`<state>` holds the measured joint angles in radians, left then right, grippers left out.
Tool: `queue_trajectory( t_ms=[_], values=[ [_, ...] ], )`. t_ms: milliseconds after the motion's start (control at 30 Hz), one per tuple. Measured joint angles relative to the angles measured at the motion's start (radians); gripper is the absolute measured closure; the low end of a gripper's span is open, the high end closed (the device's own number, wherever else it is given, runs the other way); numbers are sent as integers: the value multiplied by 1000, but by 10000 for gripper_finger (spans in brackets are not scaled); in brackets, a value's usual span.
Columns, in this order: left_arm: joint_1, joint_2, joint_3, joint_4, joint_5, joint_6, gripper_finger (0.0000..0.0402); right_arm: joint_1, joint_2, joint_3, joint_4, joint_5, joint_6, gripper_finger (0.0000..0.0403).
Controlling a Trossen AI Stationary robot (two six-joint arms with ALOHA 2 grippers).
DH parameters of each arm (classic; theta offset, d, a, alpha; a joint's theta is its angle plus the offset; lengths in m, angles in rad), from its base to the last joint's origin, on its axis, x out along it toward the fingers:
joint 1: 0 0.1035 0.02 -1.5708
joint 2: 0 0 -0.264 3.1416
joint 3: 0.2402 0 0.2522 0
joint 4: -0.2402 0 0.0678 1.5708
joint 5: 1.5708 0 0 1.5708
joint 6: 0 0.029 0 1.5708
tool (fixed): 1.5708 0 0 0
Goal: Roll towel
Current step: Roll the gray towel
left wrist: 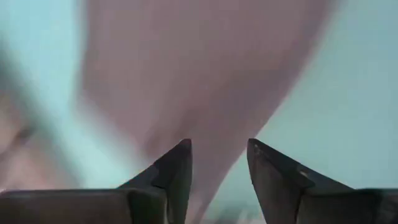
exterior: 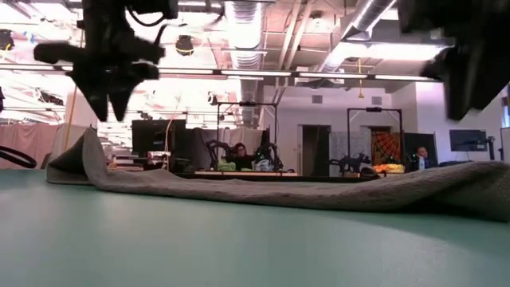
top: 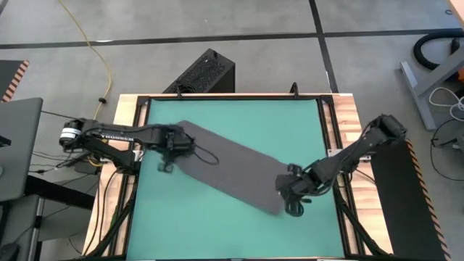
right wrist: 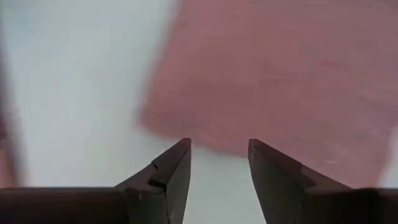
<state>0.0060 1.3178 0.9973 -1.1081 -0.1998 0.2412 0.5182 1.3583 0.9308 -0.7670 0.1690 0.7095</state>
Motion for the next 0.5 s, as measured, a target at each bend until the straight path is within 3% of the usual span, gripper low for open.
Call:
queue_trajectory(
  t_ms=[67,167,300,500],
  values=[
    [-50,7,-42,146,65,5,251,-1,-32,-81,37,97,72,216],
    [-128,11,-106,356,46,20,250,-12,-67,-189,96,205,219,216],
    [-198,11,-184,594,8,26,250,-24,-77,-272,150,226,355,216],
    [-218,11,-309,921,8,46,250,-20,-78,-308,233,313,367,220]
  ],
)
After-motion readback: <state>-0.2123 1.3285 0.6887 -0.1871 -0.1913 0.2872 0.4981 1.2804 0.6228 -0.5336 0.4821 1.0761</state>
